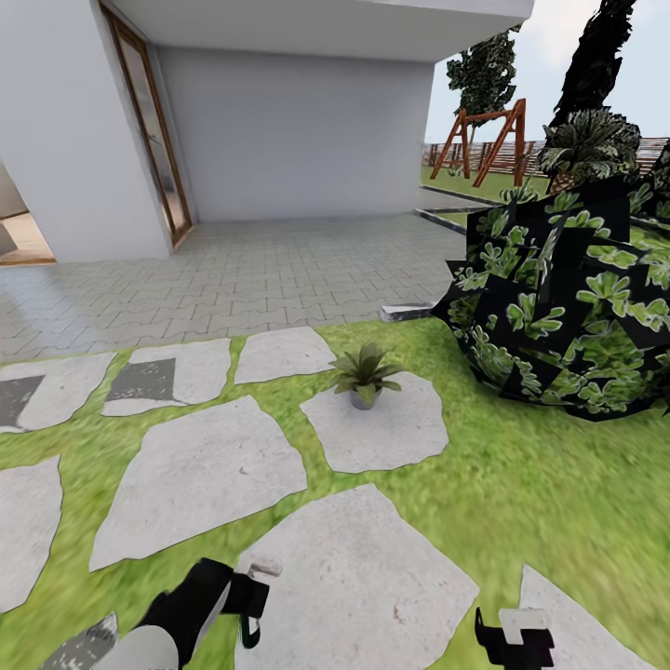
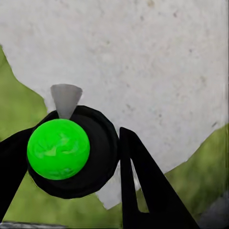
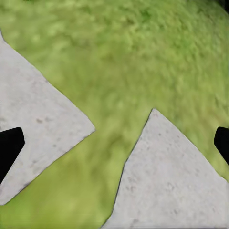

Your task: Pick up the pesticide atomizer in the garden and spray insectifuge to fully cover both potted plants in the garden.

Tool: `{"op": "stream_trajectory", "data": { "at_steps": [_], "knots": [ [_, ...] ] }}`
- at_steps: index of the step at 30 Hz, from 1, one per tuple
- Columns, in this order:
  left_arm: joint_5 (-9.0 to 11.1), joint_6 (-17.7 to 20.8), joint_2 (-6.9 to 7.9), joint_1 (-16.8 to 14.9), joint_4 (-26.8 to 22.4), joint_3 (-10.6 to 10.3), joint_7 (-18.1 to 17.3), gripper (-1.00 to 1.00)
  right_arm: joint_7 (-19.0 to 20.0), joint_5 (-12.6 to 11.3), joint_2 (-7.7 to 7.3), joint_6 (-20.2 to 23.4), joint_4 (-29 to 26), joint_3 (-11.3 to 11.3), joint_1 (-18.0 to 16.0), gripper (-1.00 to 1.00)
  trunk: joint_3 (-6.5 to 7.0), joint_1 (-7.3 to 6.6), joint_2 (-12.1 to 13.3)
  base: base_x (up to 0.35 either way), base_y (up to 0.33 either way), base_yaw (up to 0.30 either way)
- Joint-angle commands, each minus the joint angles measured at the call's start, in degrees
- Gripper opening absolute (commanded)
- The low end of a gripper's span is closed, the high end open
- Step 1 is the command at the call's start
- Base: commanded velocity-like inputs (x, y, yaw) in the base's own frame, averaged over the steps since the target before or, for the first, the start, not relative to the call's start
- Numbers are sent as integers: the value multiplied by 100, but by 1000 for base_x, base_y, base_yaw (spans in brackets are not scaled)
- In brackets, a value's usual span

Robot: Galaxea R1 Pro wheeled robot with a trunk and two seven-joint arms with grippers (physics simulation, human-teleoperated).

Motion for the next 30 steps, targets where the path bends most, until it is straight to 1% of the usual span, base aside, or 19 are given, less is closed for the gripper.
{"op": "stream_trajectory", "data": {
  "at_steps": [1, 4, 7, 9, 12, 15, 21, 30],
  "knots": [
    [-67, 100, -40, -3, -58, 35, -44, -100, -38, 51, 6, -7, 6, -17, -3, 100, -5, -1, -2, 0, 0, 0],
    [-65, 223, -94, -5, -253, 31, -40, -100, -42, 41, 13, -7, 9, -17, -4, 100, -5, -1, -2, 0, 0, 0],
    [-60, 262, -99, -4, -487, 40, -37, -100, -37, 39, 21, -7, 13, -15, -5, 100, -5, -1, -2, 54, 0, 0],
    [-69, 363, -100, 7, -651, 40, -32, -100, -36, 34, 28, -3, 13, -16, -5, 100, -5, -1, -2, 232, 0, 0],
    [-71, 548, -100, 51, -753, 31, -28, -100, -37, 31, 36, -2, 39, -17, -1, 100, -5, -1, -2, 300, 0, 0],
    [-75, 675, -105, 78, -821, 26, -22, -100, -45, 24, 40, -13, 268, -16, 3, 100, -5, -1, -2, 325, -23, 0],
    [-63, 693, -109, 90, -1000, 36, -24, -100, -60, 29, 33, -24, 330, -17, 3, 100, -5, -1, -2, 295, -133, 0],
    [-58, 689, -118, 91, -1028, 34, -30, -100, -55, 29, 40, -16, 347, -17, 3, 100, -5, -1, -2, 246, -189, 0]
  ]
}}
